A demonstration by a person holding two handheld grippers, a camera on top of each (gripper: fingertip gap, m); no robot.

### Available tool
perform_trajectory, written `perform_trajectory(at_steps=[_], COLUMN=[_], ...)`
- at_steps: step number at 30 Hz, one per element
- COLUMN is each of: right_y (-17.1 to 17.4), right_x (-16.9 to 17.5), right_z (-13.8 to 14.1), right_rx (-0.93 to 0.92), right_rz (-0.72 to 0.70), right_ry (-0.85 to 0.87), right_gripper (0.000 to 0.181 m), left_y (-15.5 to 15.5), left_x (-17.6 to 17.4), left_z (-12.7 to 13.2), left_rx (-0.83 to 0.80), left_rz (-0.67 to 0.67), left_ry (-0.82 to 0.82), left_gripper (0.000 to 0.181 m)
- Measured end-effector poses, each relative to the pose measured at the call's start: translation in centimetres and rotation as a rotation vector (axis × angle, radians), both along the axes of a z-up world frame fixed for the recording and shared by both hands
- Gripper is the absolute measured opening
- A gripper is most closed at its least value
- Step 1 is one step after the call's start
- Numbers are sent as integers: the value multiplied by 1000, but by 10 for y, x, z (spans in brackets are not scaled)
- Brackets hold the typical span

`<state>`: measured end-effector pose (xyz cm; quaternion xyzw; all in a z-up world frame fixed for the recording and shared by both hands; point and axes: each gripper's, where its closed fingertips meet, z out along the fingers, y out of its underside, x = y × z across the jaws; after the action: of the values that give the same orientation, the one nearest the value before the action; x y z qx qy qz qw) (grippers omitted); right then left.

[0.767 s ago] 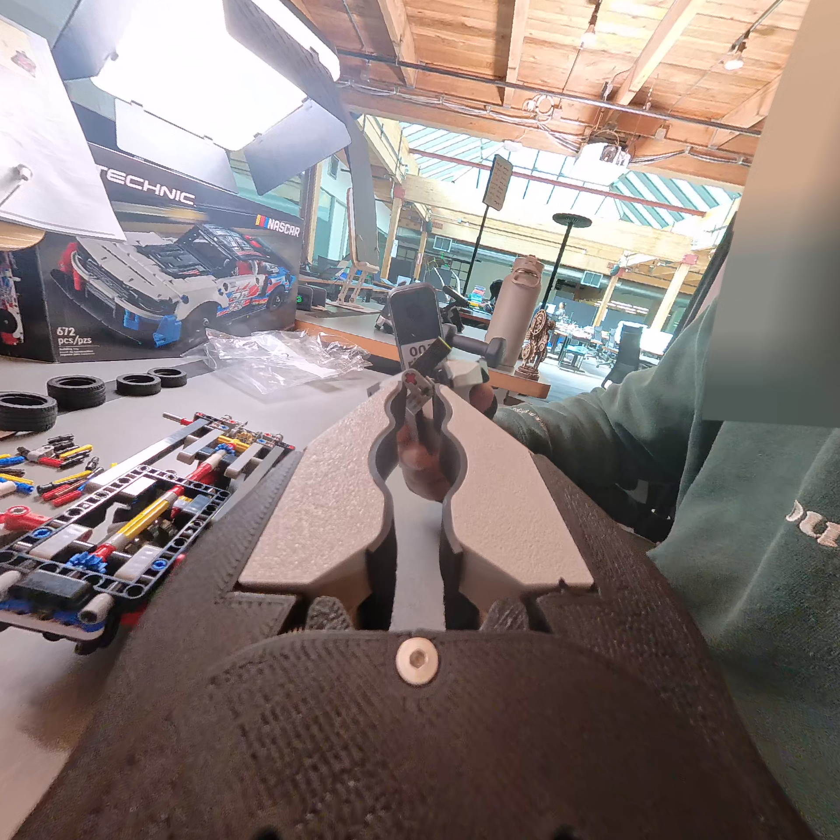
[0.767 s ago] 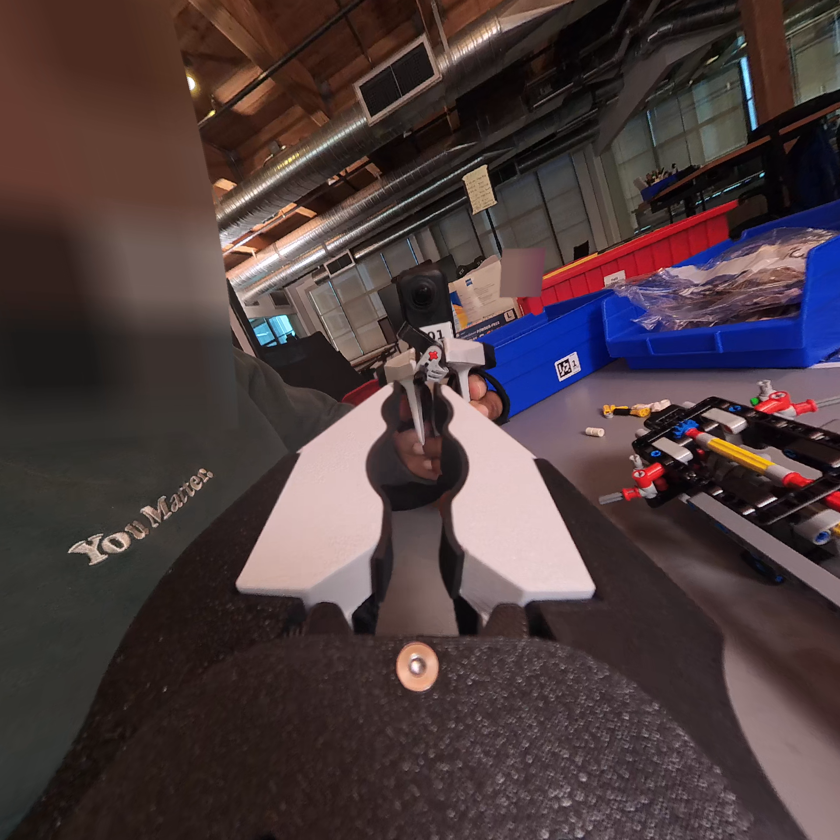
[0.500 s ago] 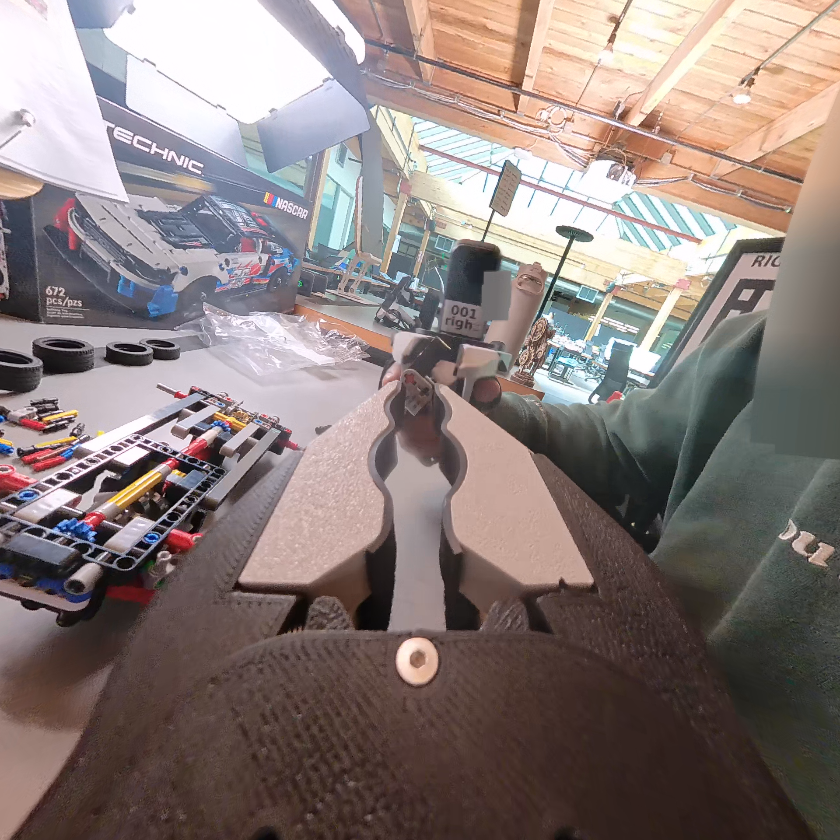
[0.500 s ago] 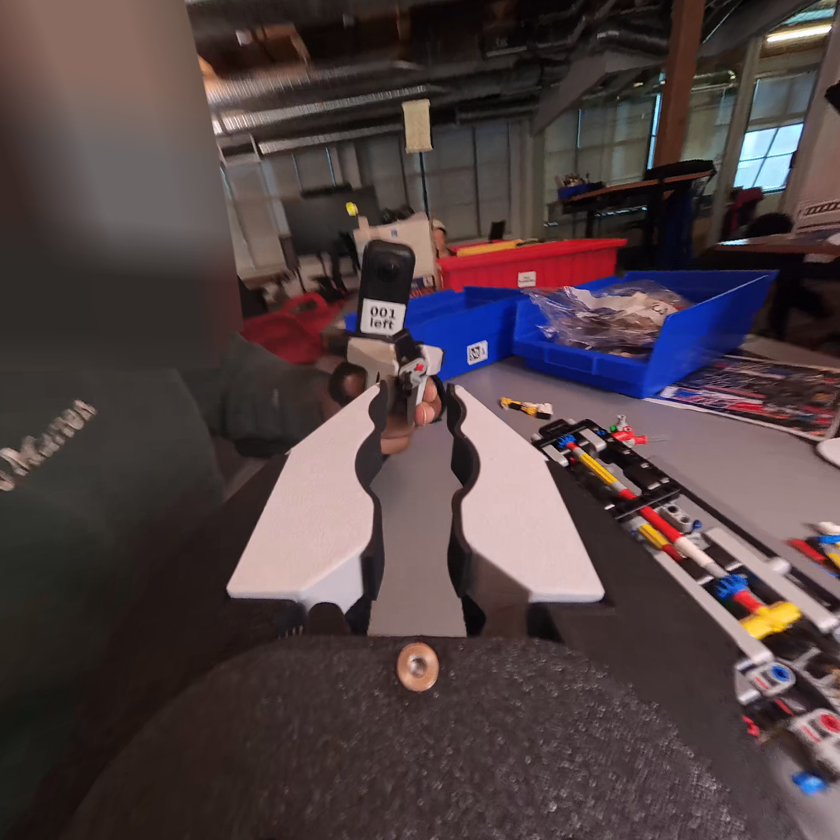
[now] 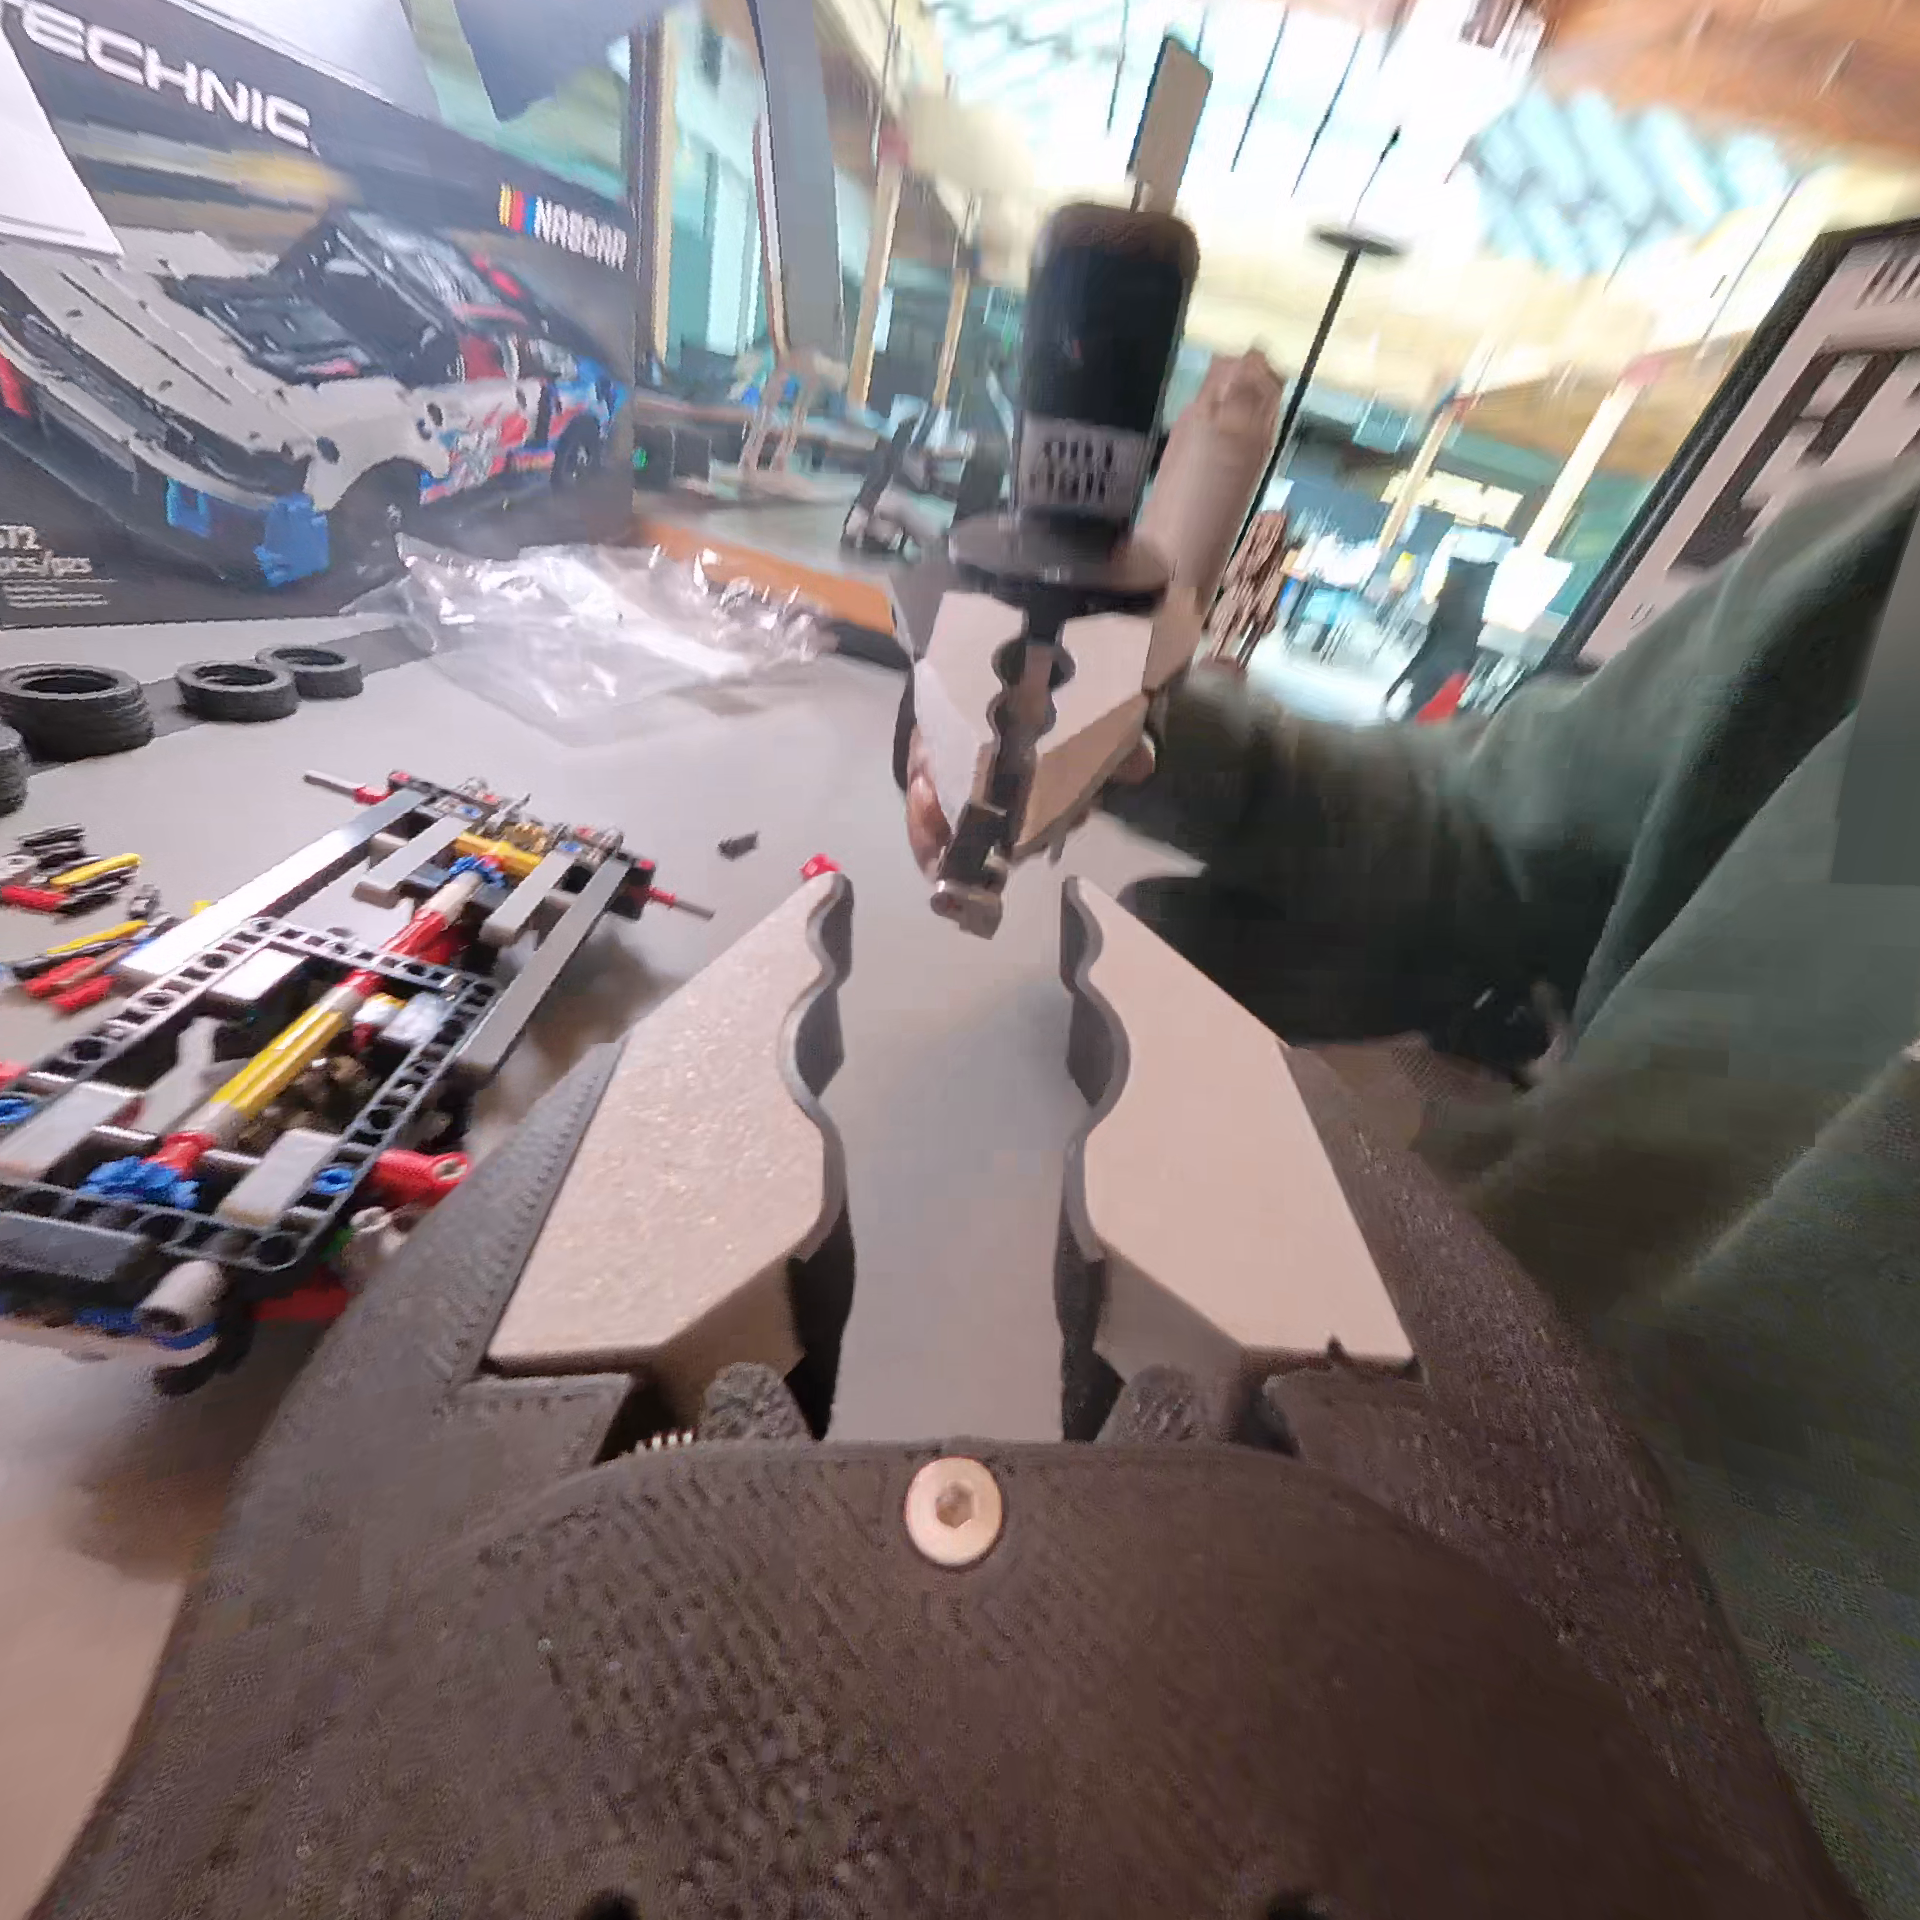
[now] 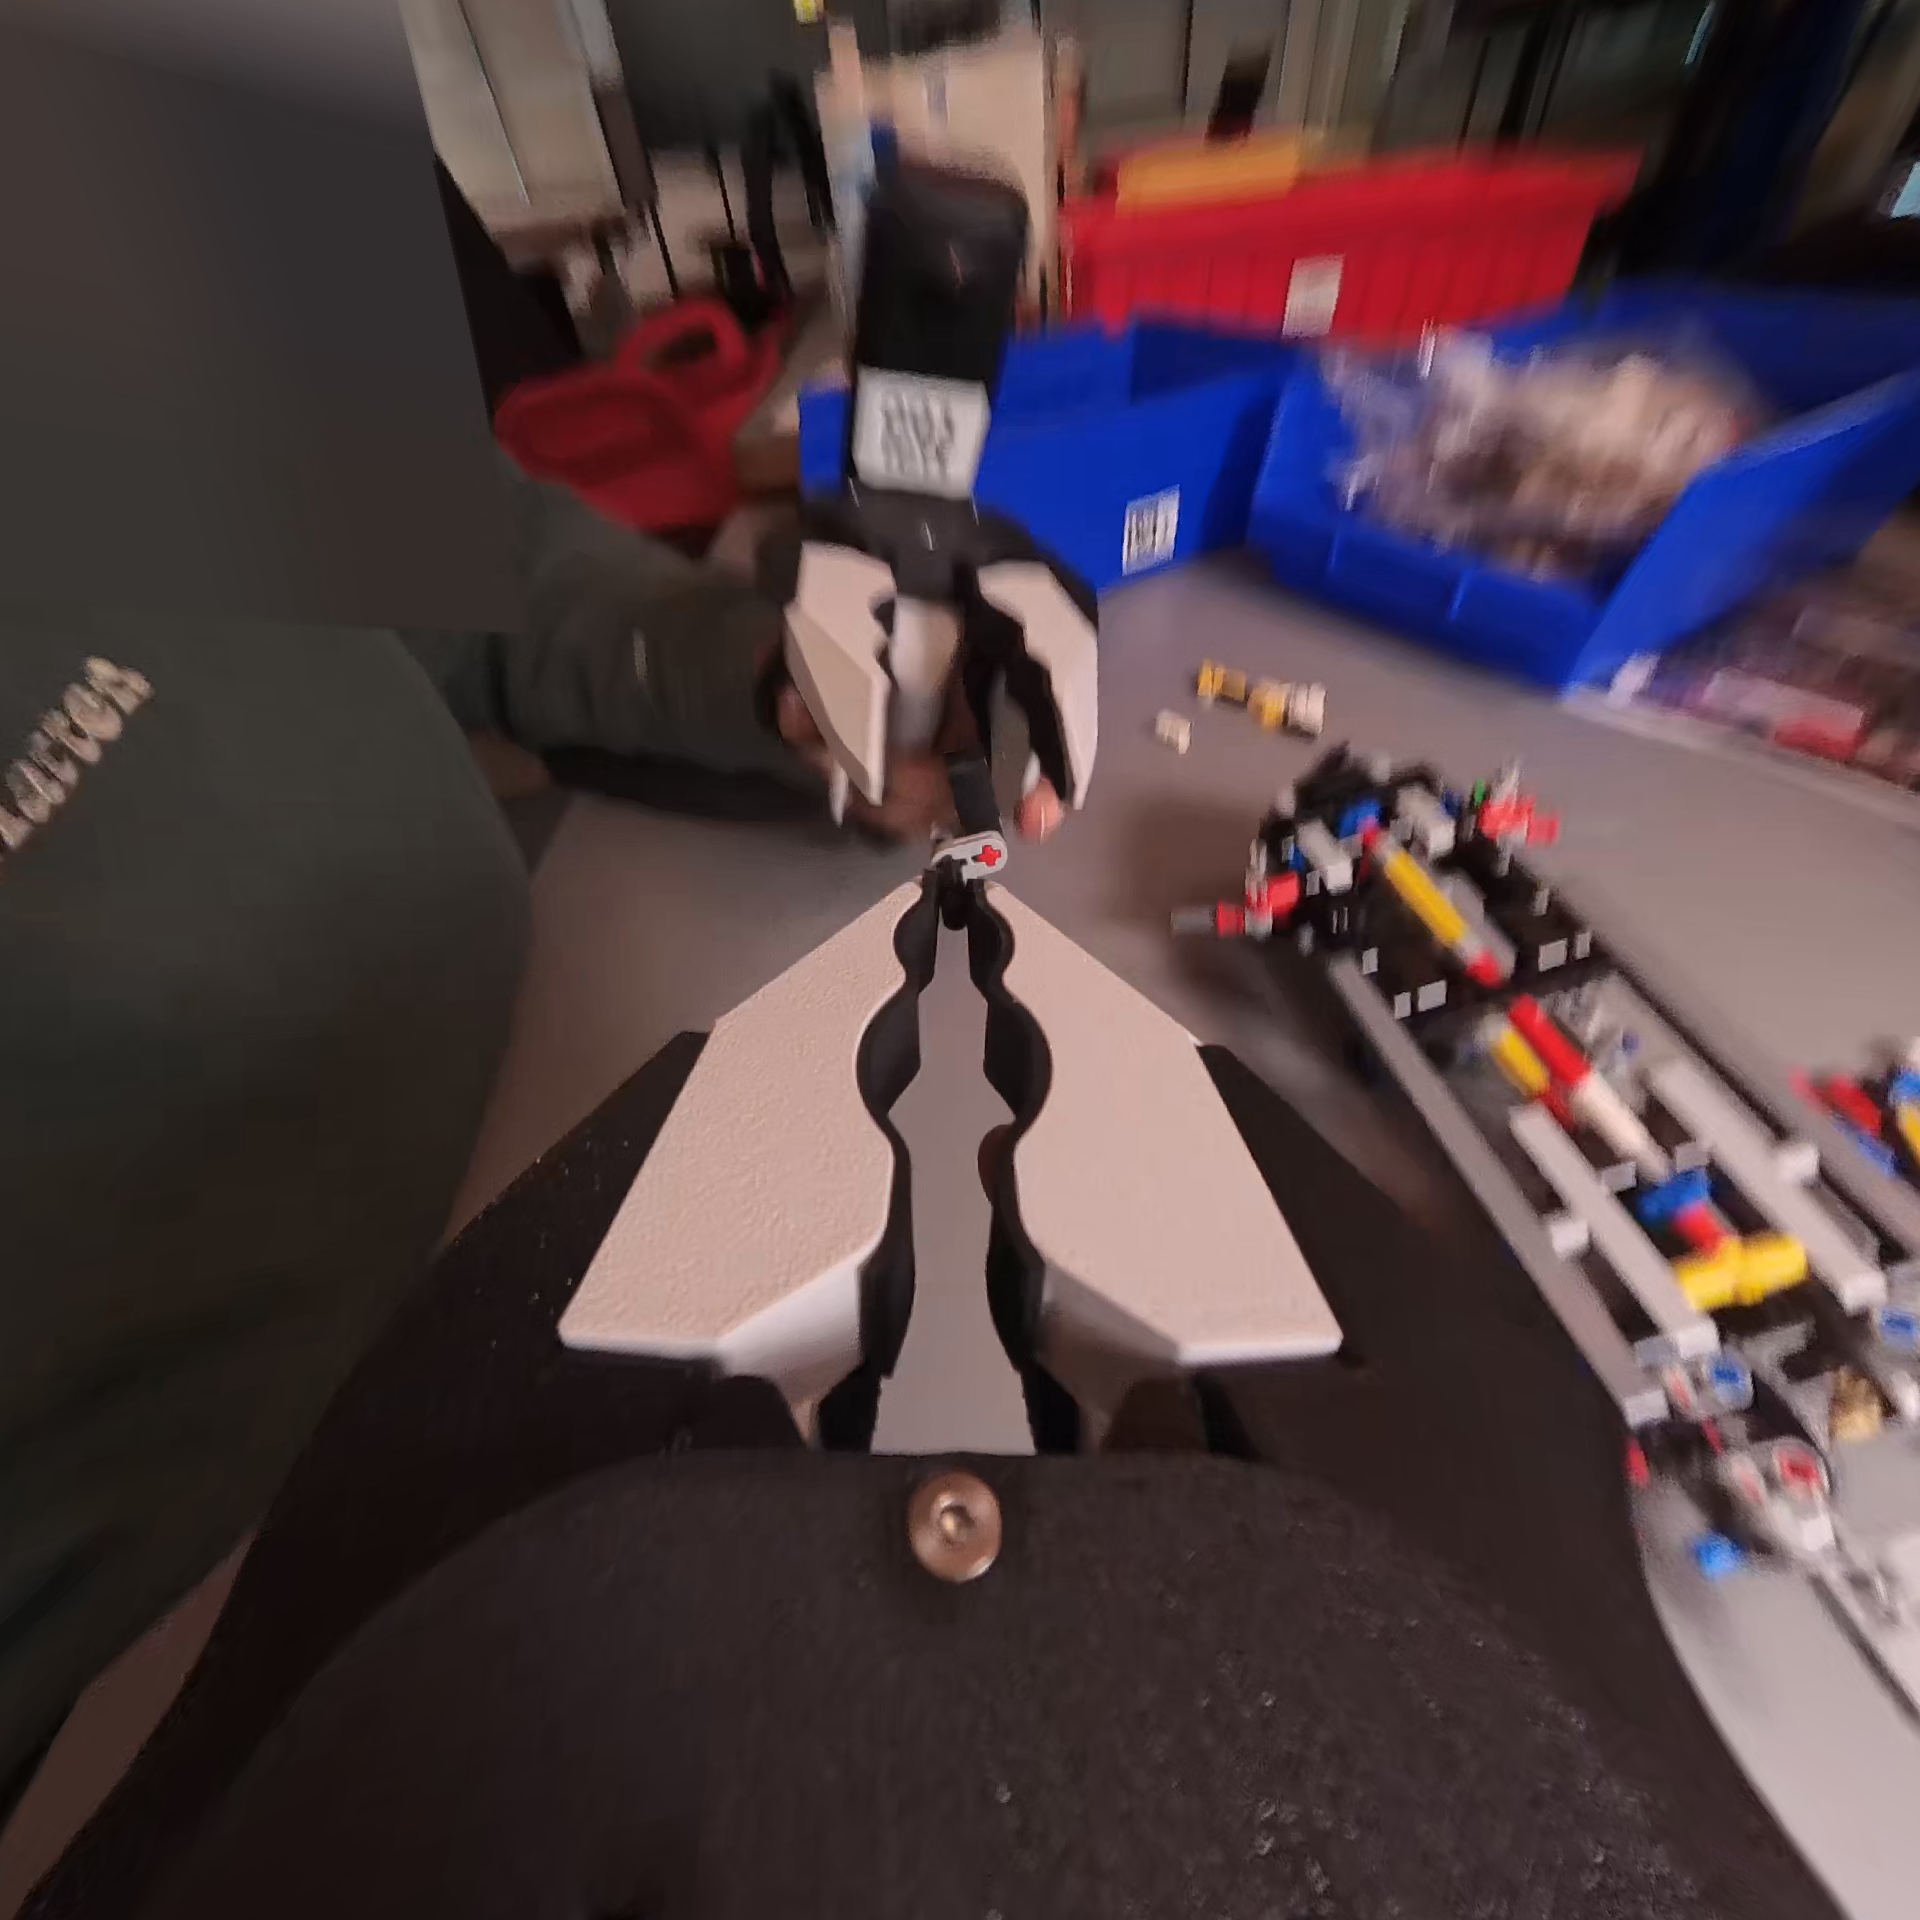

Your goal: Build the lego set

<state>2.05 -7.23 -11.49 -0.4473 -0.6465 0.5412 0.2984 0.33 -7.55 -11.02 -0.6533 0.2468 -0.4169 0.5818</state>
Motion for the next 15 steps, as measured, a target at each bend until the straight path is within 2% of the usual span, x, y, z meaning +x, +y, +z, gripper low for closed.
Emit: perform_trajectory(at_steps=[4, 7, 10, 15], right_y=[11, 11, 11, 6], right_x=[17, 26, 31, 27], right_z=[-54, -84, -100, -105], right_rx=[115, 279, 448, 541], right_rz=[-17, -8, 27, 91], right_ry=[-307, -486, -610, -703], right_gripper=[2, 1, 2, 2], left_y=[2, 0, 0, 4], left_x=[3, 13, 23, 30], left_z=[-46, -75, -89, -103], left_rx=[20, 7, 6, -78], left_rz=[14, -6, -25, -46], left_ry=[375, 553, 644, 681], left_gripper=[40, 37, 31, 23])
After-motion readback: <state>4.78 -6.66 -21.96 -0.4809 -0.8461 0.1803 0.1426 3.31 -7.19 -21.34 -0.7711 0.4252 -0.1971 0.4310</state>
